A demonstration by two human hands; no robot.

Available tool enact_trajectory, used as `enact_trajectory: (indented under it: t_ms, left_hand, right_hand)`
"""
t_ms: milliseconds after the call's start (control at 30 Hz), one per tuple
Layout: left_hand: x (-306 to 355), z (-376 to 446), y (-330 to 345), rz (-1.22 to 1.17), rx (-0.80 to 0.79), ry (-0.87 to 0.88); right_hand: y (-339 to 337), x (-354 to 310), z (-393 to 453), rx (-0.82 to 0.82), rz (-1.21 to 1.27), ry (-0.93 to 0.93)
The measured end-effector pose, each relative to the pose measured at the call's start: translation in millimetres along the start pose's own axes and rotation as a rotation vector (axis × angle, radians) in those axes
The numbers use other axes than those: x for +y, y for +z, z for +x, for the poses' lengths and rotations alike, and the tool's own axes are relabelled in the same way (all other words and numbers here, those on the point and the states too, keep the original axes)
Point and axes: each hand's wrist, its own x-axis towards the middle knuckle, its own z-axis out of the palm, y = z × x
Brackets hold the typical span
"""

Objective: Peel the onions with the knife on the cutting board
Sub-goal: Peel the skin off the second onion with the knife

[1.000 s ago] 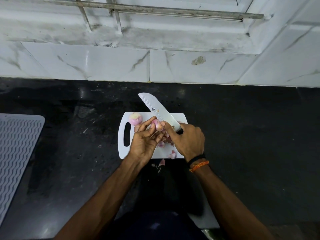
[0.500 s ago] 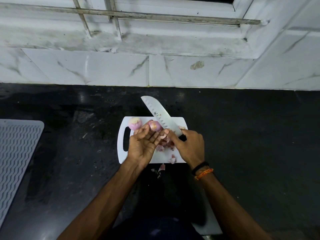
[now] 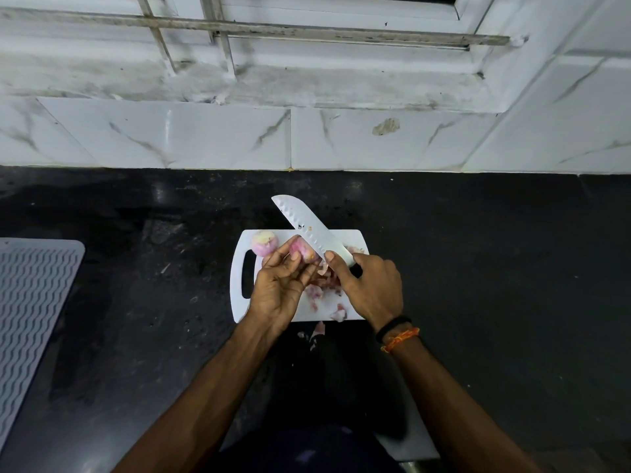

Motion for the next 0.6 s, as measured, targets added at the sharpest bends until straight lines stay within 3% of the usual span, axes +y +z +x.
enact_trajectory:
  t_ms: [400, 600]
  left_hand:
    - [-2.9, 1.0, -5.9, -0.009, 0.006, -0.012]
    - [-3.3, 1.6, -9.3, 0.016, -0.008, 0.005]
  right_hand:
    - [2.6, -0.6, 4.5, -0.124, 0.124, -0.061]
    - [7.0, -5.5, 1.2, -0.020, 0.013, -0.077]
